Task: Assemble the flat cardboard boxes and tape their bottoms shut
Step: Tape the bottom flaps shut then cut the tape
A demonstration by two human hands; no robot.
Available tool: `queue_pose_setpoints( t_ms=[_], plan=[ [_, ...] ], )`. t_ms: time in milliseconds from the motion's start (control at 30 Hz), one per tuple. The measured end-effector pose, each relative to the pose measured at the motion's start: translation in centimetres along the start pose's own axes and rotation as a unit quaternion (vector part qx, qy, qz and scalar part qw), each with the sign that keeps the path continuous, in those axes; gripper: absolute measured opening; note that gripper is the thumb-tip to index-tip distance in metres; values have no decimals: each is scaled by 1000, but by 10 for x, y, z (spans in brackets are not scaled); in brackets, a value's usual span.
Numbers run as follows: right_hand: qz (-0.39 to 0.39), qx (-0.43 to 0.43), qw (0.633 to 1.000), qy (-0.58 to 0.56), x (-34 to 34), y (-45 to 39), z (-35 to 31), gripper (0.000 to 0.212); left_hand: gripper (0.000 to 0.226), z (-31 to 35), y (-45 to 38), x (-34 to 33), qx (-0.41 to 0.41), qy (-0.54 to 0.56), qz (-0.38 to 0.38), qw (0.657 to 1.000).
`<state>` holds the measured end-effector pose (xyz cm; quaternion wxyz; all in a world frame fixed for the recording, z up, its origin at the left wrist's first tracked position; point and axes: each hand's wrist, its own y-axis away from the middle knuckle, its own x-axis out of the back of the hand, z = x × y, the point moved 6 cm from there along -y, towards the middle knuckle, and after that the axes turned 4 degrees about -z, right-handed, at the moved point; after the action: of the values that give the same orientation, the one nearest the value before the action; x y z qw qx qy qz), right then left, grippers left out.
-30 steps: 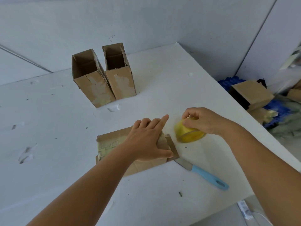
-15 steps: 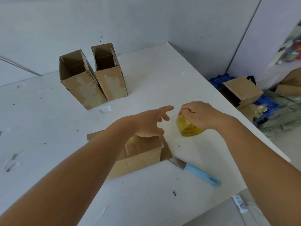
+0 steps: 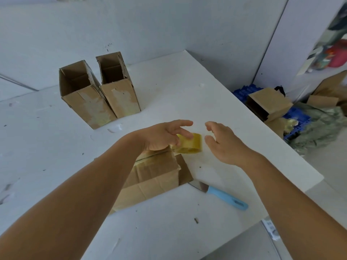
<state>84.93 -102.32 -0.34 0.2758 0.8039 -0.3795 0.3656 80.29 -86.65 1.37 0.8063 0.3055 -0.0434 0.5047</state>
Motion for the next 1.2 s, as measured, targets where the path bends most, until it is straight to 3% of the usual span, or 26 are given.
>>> queue_pose_setpoints(
  t_ms=[100,267,333,467,567,633,767,867,1000,1100,1200],
  plan=[
    [2,-44,999,-23,-19,15,10,46,66,-4,0,3,7,12,23,1000],
    [-140,-95,985,41,-67,35,27,41,67,-3,-2,-1,2,14,29,999],
    [-160,-105,980,50,-81,40,33,37,68,-4,-3,-2,2,15,33,999],
    [-123,-103,986,48,-85,44,31,9,68,-6,-4,-1,8,18,43,999],
    [-127,-82,987,62,-73,43,25,13,68,-10,-5,2,19,13,49,999],
    [-150,-77,984,56,-69,44,23,5,68,-13,-6,5,24,13,52,998],
    [-182,-81,971,130,-87,50,19,38,66,-10,-6,6,20,8,59,998],
    [-151,-92,976,124,-93,50,15,29,66,-11,-5,6,19,-4,59,998],
    [-185,-101,971,114,-80,45,23,9,68,-16,-2,12,30,-16,71,997],
    [-199,-121,965,120,-50,48,29,9,72,-18,1,12,33,-4,64,997],
    [-132,-110,984,49,-14,52,26,15,71,-16,1,9,29,-7,62,998]
  ],
)
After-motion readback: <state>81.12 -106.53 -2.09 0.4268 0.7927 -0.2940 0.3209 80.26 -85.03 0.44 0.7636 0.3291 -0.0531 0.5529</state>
